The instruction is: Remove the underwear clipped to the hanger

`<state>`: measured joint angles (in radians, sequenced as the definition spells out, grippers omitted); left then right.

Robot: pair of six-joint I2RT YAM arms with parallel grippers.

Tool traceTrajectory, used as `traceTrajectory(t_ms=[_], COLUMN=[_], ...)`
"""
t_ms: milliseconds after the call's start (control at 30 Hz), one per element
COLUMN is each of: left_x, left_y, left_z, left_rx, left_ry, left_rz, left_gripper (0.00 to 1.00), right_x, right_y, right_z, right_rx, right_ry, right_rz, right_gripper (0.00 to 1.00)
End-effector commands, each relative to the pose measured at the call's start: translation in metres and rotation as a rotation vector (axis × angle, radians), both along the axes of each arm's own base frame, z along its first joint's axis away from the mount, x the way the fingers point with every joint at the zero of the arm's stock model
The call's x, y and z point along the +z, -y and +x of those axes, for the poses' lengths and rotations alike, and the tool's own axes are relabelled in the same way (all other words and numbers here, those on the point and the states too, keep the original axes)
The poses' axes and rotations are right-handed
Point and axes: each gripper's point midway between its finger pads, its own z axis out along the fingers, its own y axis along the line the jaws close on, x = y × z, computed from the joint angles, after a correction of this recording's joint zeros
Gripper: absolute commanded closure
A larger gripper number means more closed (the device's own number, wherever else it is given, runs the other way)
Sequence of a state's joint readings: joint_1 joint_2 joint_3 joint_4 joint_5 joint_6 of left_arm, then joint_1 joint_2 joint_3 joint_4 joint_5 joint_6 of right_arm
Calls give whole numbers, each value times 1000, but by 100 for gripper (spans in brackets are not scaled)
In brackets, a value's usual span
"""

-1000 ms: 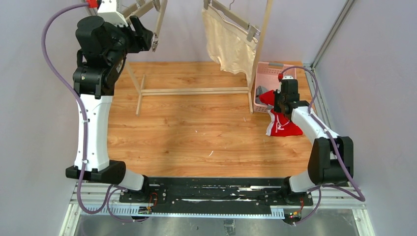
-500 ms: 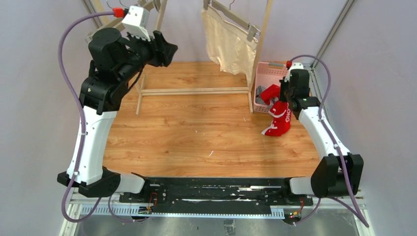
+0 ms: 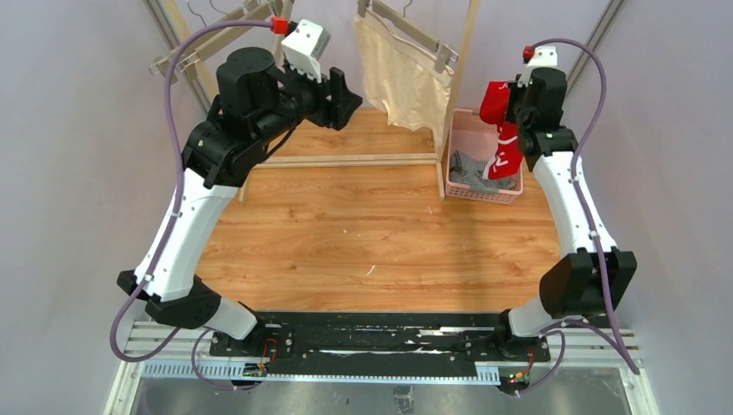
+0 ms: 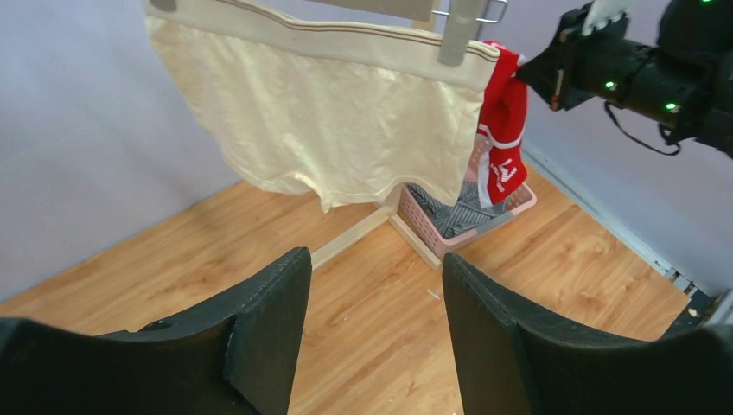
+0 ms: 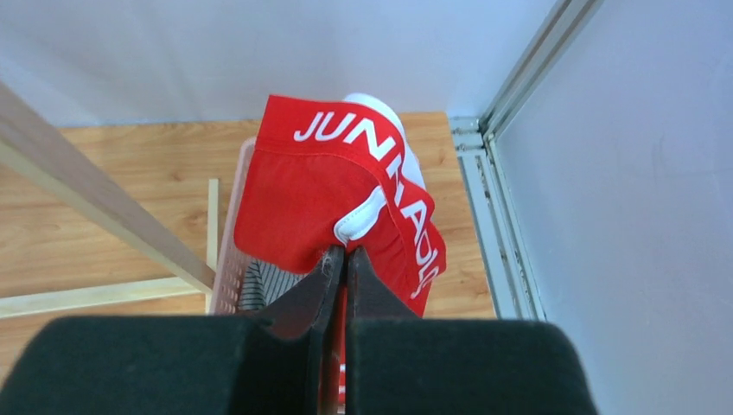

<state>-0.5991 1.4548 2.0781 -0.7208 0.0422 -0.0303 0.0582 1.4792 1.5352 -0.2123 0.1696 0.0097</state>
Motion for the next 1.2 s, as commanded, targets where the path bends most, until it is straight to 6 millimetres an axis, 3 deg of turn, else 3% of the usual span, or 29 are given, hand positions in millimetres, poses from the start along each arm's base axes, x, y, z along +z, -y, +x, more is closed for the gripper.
traceTrajectory(t_ms=[0, 100, 200, 300, 433, 600, 733, 1033, 1167], left_x=[18, 17, 18, 16, 6, 6, 6, 9, 7], left_y=[13, 26, 34, 43, 55, 62, 67, 80, 82], left_z=[1, 13, 23, 32, 39, 44, 48, 59, 65], left_rx=[-8, -5, -2, -3, -25, -11, -11, 2, 7], left_ry=[52, 51, 45, 38, 16, 39, 50, 86, 91], left_rz=[-3, -1, -13, -17, -18, -29, -46, -92, -80], left_gripper=[34, 33, 32, 32, 32, 32, 33, 34, 34], right_x=[-30, -70, -84, -65, -26, 12, 22, 26, 38], right_y=[8, 3, -7, -26, -48, -70, -92, -137, -166], right_z=[17, 17, 8, -6, -28, -45, -47, -20, -25], right_rx=[-13, 13, 60, 140, 204, 257, 315, 416, 507], right_ry=[-60, -141, -162, -95, 11, 129, 194, 280, 321], right_rz=[-12, 14, 53, 110, 124, 150, 201, 206, 177], right_gripper=[99, 96, 71, 71, 92, 99, 100, 100, 100])
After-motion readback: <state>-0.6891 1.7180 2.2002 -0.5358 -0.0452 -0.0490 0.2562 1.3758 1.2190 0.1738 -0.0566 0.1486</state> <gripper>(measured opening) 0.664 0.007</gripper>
